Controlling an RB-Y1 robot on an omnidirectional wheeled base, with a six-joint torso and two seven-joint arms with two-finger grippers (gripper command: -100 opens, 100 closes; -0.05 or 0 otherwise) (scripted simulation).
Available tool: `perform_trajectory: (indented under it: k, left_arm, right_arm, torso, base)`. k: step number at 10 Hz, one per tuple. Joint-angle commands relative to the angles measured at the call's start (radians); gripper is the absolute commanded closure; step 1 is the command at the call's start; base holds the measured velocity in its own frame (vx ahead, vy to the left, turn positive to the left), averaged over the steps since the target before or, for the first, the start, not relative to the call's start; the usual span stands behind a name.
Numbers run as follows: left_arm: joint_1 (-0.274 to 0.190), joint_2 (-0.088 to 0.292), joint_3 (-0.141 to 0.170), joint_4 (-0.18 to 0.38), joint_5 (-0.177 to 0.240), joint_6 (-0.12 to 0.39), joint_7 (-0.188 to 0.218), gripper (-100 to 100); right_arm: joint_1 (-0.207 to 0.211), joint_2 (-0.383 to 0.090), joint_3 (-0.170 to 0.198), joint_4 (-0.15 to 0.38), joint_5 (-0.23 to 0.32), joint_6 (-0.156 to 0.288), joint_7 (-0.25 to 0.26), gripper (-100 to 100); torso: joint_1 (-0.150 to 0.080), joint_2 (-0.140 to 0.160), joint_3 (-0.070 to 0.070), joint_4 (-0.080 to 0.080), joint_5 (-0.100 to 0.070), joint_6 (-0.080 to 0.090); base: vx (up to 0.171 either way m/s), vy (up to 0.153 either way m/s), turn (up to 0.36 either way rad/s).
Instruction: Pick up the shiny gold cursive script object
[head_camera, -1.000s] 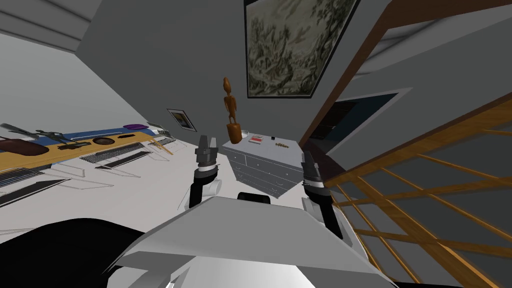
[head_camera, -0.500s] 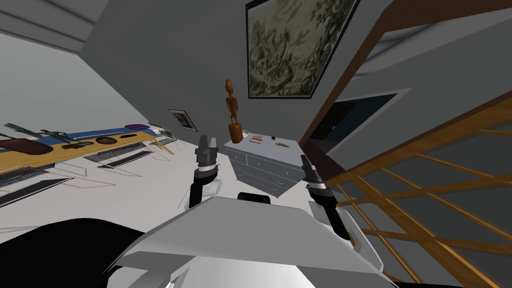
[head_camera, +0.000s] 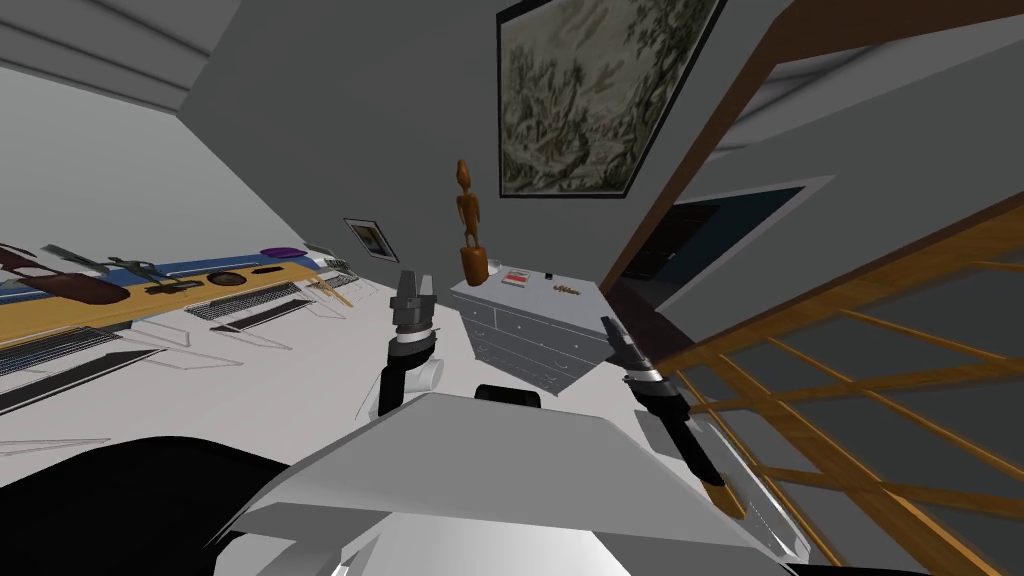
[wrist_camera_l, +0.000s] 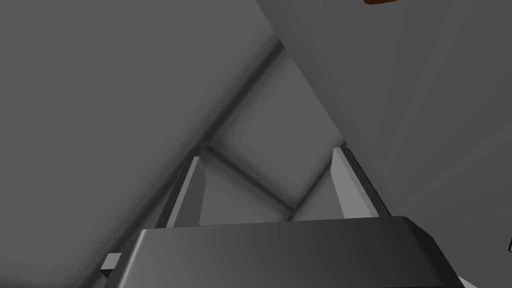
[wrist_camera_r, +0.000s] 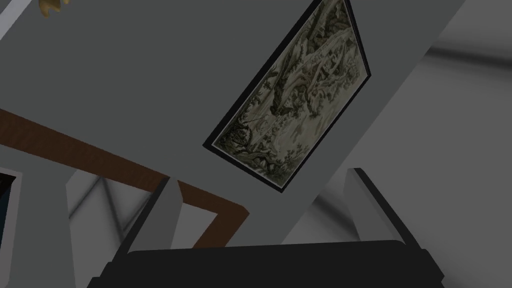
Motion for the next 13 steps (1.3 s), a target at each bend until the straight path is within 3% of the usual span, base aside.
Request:
perform_trajectory:
  k: [1, 2, 3, 4, 6, 13]
  left_arm:
    - [0.000, 0.000, 0.000, 0.000, 0.000, 0.000, 0.000, 0]
    - [0.000, 0.000, 0.000, 0.000, 0.000, 0.000, 0.000, 0]
    - [0.000, 0.000, 0.000, 0.000, 0.000, 0.000, 0.000, 0]
    - [0.000, 0.000, 0.000, 0.000, 0.000, 0.000, 0.000, 0]
    - [0.000, 0.000, 0.000, 0.000, 0.000, 0.000, 0.000, 0]
    - [0.000, 0.000, 0.000, 0.000, 0.000, 0.000, 0.000, 0]
  right_arm:
    - [-0.001, -0.033, -0.008, 0.017, 0.011, -0.002, -0.002, -100]
    - [0.004, -0.071, -0.030, 0.064, 0.030, -0.020, -0.007, -100]
    - [0.004, -0.088, -0.030, 0.064, 0.030, -0.020, -0.007, -100]
    - [0.010, -0.126, -0.051, 0.109, 0.050, -0.039, -0.013, -100]
    - [0.016, -0.180, -0.070, 0.145, 0.071, -0.059, -0.020, -100]
    - [0.041, -0.392, -0.117, 0.313, 0.134, -0.124, -0.044, -100]
  torso:
    - [0.000, 0.000, 0.000, 0.000, 0.000, 0.000]
    - [0.000, 0.000, 0.000, 0.000, 0.000, 0.000]
    - [0.000, 0.000, 0.000, 0.000, 0.000, 0.000]
    - [0.000, 0.000, 0.000, 0.000, 0.000, 0.000]
    - [0.000, 0.000, 0.000, 0.000, 0.000, 0.000]
    - [-0.001, -0.001, -0.001, 0.000, 0.000, 0.000]
  base:
    - [-0.014, 0.006, 0.025]
    - [-0.014, 0.006, 0.057]
    - [-0.012, 0.003, 0.041]
    - [-0.014, 0.004, 0.077]
    - [-0.014, 0.003, 0.069]
    - [-0.010, -0.002, 0.099]
